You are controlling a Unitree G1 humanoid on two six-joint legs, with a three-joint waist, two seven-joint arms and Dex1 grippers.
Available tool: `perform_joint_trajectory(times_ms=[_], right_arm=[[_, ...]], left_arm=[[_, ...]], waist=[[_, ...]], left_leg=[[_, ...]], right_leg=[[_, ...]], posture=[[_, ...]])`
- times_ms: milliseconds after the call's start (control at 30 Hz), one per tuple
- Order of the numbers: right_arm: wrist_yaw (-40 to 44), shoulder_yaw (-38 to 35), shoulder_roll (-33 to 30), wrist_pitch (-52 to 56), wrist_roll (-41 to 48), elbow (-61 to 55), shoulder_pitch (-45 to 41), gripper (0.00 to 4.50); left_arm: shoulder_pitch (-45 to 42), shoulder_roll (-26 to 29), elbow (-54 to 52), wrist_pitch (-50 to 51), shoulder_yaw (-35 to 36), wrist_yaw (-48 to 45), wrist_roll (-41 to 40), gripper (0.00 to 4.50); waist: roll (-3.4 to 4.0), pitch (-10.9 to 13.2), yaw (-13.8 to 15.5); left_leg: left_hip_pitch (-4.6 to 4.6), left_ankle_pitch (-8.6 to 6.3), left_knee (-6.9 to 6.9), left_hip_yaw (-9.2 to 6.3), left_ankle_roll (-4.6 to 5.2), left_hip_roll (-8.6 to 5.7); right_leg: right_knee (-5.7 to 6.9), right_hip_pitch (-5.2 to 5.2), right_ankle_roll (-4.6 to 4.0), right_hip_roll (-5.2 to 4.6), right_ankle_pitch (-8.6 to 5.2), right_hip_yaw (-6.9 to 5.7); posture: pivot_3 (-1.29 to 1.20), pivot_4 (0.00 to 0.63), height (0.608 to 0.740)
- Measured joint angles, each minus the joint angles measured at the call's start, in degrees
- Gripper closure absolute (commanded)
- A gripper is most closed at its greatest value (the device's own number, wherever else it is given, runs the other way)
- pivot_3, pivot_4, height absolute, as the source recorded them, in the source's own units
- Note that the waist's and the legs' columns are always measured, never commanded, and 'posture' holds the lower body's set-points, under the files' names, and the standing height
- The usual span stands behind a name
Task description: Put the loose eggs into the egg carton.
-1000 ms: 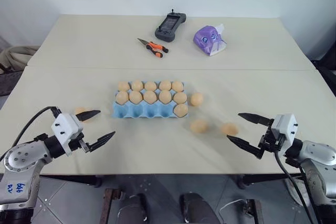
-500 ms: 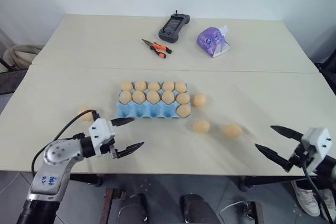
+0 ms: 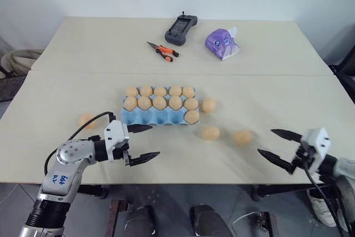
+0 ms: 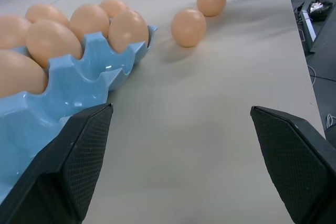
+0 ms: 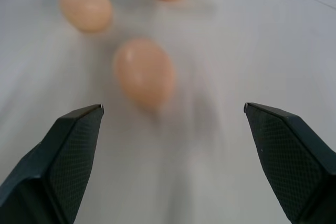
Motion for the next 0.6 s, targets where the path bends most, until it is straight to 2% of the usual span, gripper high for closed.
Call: perform_joint_trajectory(times_ms=[200, 300, 533, 600], right_arm=[[1.36, 7.27, 1.13, -0.02, -2.95, 6.63, -8.78, 0.00], [1.58, 9.09, 2.18, -0.89, -4.19, 9.89, -10.76, 0.53], [1.61, 10.06, 3.73, -4.78, -6.11, 14.76, -13.94, 2.85], [1.92, 10.10, 4.19, -5.16, -5.94, 14.59, -14.27, 3.03]], left_arm=[[3.64, -0.01, -1.70, 0.86, 2.35, 2.94, -0.22, 0.03], [5.38, -0.02, -2.91, 1.06, 2.77, 3.80, -0.41, 0.00], [6.21, -0.26, -4.49, 1.25, 3.40, 5.78, -0.76, 0.00], [6.10, -0.74, -4.49, 1.27, 3.73, 6.24, -1.03, 0.00]], waist=[[0.01, 0.00, 0.10], [0.01, 0.00, 0.21], [0.02, 0.01, 0.04], [0.02, 0.01, 0.05]], left_leg=[[-0.11, -0.06, 0.03, 0.02, 0.07, 0.07], [-0.13, -0.06, 0.05, 0.03, 0.07, 0.06], [-0.11, -0.06, 0.17, 0.02, 0.08, 0.05], [-0.12, -0.06, 0.16, 0.01, 0.08, 0.06]], right_leg=[[-0.09, -0.04, 0.01, -0.02, 0.00, -0.05], [-0.10, -0.06, 0.02, 0.00, -0.01, -0.22], [-0.01, -0.01, 0.06, -0.07, 0.02, -0.34], [-0.01, -0.01, 0.07, -0.08, 0.02, -0.34]], posture=[[0.00, 0.150, 0.740], [0.00, 0.150, 0.740], [0.00, 0.150, 0.740], [0.00, 0.150, 0.740]])
